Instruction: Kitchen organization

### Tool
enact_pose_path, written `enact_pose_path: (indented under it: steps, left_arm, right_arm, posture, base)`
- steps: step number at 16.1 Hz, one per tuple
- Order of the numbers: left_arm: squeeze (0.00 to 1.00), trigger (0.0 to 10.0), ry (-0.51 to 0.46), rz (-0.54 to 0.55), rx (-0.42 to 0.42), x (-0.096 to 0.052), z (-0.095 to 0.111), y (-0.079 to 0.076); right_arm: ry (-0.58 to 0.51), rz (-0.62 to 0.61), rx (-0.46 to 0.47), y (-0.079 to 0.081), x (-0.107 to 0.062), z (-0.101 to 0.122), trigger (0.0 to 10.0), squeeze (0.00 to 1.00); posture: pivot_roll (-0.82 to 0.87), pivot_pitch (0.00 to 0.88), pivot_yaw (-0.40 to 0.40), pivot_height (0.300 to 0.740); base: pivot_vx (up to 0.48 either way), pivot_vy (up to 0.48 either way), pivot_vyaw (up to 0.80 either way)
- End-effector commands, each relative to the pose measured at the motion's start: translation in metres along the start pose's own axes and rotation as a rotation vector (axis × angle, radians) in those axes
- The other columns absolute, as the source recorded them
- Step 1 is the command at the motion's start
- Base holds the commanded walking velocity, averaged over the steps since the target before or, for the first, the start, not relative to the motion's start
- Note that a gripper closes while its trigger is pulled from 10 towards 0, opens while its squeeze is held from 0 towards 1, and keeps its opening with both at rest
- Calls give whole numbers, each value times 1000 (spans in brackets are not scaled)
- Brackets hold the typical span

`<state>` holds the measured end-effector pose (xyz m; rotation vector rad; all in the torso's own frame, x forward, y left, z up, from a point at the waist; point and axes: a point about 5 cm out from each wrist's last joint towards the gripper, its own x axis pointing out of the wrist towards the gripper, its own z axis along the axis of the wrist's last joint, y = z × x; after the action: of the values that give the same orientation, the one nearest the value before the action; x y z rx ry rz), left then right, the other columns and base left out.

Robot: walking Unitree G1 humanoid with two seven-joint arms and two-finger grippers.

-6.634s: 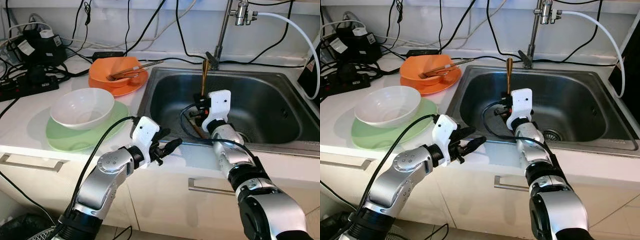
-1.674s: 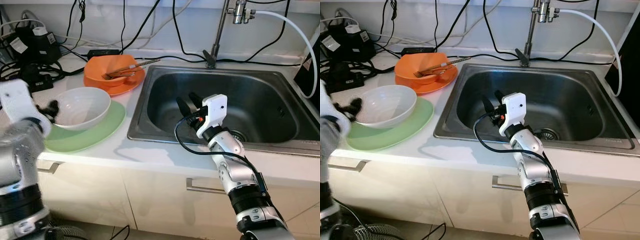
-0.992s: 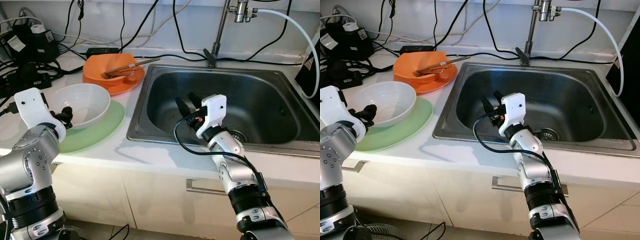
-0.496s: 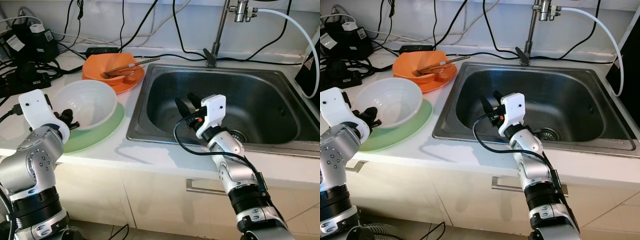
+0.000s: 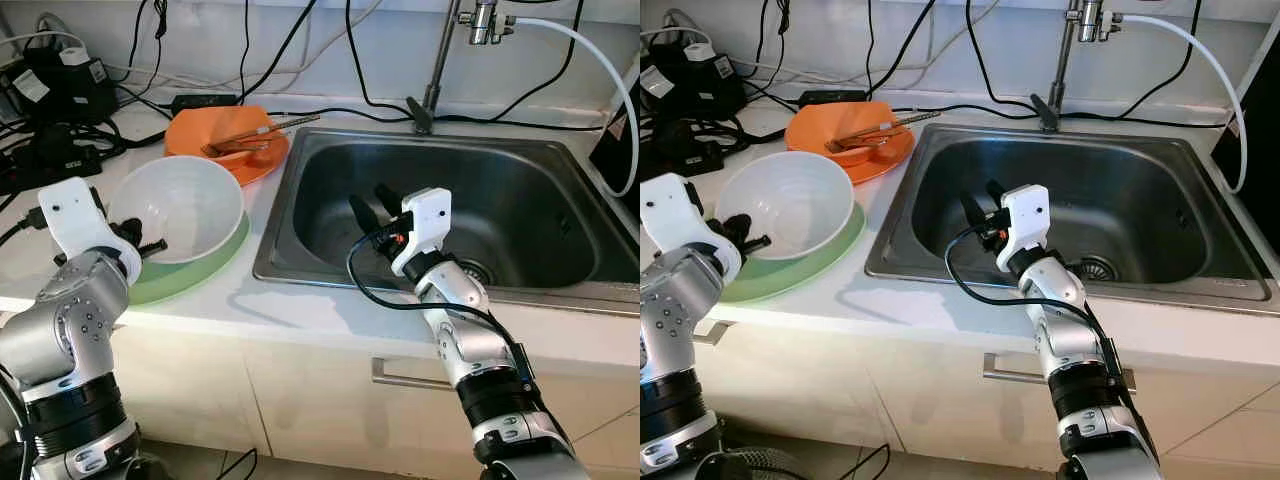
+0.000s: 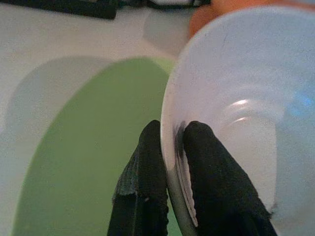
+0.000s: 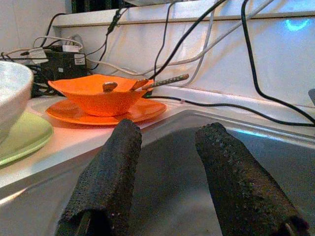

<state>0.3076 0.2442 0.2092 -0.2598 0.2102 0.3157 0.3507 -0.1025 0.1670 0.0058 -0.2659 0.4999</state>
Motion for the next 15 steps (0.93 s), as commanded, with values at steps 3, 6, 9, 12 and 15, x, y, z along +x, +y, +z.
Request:
enact_pose_path:
  steps: [3, 6, 9, 12, 15]
  left_arm:
    - [0, 0, -20, -10, 12, 0, -1, -10]
    - [0, 0, -101, -32, 9, -3, 7, -17]
    - [0, 0, -144, -59, 25, -3, 12, -22]
    - [0, 0, -243, -76, 30, -8, 27, -27]
    - [0, 10000, -415, -174, 55, -19, 49, -42]
  right_arm:
    - [-16, 15, -12, 0, 4, 5, 10000, 0]
    - [-13, 4, -14, -2, 3, 5, 10000, 0]
    - [-10, -1, -12, -2, 3, 4, 10000, 0]
    - [-10, -6, -10, -2, 3, 4, 10000, 0]
    - [-10, -11, -7, -3, 3, 4, 10000, 0]
  posture:
    - [115, 17, 20, 740]
    - [117, 23, 16, 740]
    - [117, 23, 17, 740]
    - [118, 26, 18, 740]
    - [120, 25, 19, 740]
  base:
    - [0, 0, 0]
    - [0, 0, 0]
    - [0, 0, 0]
    - [0, 0, 0]
    - [0, 0, 0]
